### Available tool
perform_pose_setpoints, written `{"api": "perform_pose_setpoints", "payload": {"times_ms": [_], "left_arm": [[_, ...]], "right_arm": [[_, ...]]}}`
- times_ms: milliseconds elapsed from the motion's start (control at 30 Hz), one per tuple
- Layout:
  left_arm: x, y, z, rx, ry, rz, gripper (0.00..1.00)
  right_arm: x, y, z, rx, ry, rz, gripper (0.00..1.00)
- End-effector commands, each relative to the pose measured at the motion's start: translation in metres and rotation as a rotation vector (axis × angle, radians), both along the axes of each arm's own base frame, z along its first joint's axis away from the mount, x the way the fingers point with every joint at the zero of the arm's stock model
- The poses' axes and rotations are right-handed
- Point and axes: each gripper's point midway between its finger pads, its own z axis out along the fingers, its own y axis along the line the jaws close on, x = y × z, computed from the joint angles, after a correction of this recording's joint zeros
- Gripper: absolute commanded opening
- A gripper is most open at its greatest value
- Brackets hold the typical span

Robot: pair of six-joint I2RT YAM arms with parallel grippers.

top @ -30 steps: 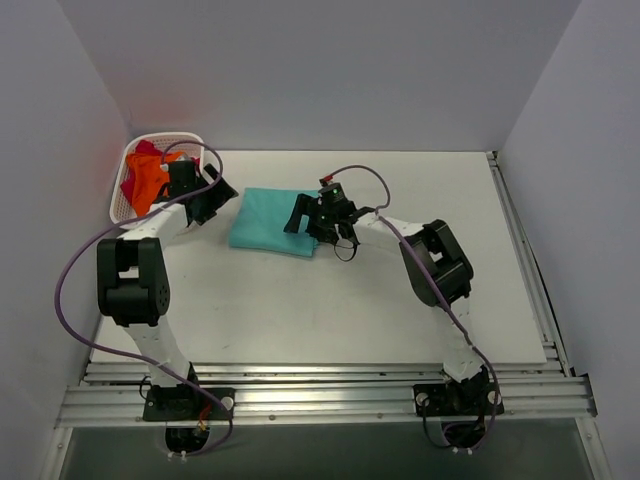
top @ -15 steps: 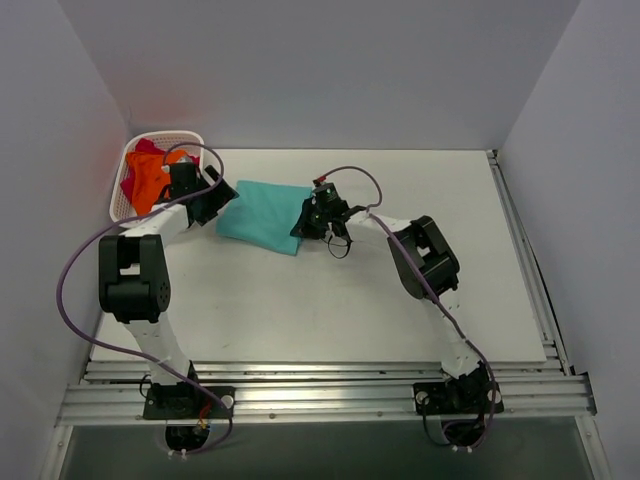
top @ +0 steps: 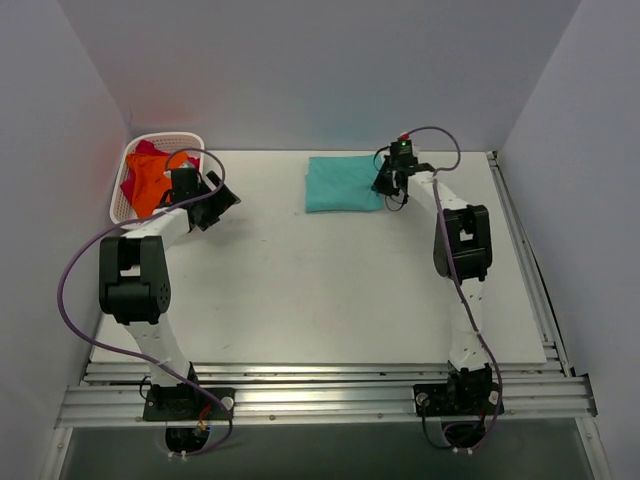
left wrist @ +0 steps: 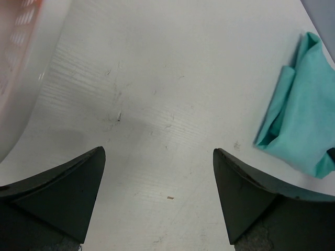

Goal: Fold and stack the t-shirts
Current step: Neatly place the folded tshirt to the corner

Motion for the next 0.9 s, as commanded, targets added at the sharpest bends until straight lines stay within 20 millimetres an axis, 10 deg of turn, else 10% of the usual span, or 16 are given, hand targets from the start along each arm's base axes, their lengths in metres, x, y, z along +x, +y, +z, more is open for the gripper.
{"api": "perform_pose_setpoints", "payload": {"times_ms": [0, 467, 500, 567, 867], "left_arm": [[0.010, 0.000, 0.017, -0.002, -0.074, -0.017, 0.92], [0.011, -0.005, 0.018, -0.026, -0.080, -0.036, 0.91], [0.011, -0.005, 0.020, -0.028, -0.085, -0.035, 0.91], [0.010, -0.006, 0.019, -0.031, -0.081, -0.037, 0.91], [0.008, -0.009, 0.031, -0.025, -0.105, -0.047, 0.91]], "right_arm": [[0.002, -0.098, 0.026, -0.159, 0.028, -0.156, 0.00], [-0.024, -0.356, 0.053, -0.308, 0.064, -0.629, 0.03], [-0.025, -0.361, 0.054, -0.310, 0.066, -0.646, 0.16], [-0.025, -0.369, 0.056, -0.291, 0.055, -0.667, 0.98], [-0.037, -0.312, 0.124, -0.285, -0.088, -0.625, 1.00]]}}
